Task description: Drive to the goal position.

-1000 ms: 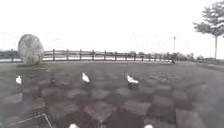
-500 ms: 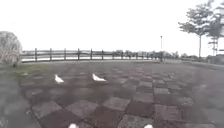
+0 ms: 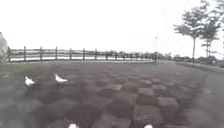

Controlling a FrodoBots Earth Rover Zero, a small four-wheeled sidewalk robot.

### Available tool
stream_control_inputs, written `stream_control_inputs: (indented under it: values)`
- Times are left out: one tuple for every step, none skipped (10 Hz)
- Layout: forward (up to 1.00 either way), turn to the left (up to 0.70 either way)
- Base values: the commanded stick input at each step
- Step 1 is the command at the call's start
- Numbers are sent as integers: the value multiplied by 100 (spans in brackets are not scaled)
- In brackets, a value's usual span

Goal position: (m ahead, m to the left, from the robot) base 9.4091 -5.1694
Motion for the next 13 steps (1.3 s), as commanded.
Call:
stream_control_inputs:
  values:
    - [100, -40]
    - [100, -40]
    - [100, -40]
    - [100, -40]
    - [100, -40]
    - [100, -40]
    - [100, -40]
    - [100, -40]
    - [100, -40]
    - [100, -40]
    - [100, -40]
    - [100, -36]
    - [100, -3]
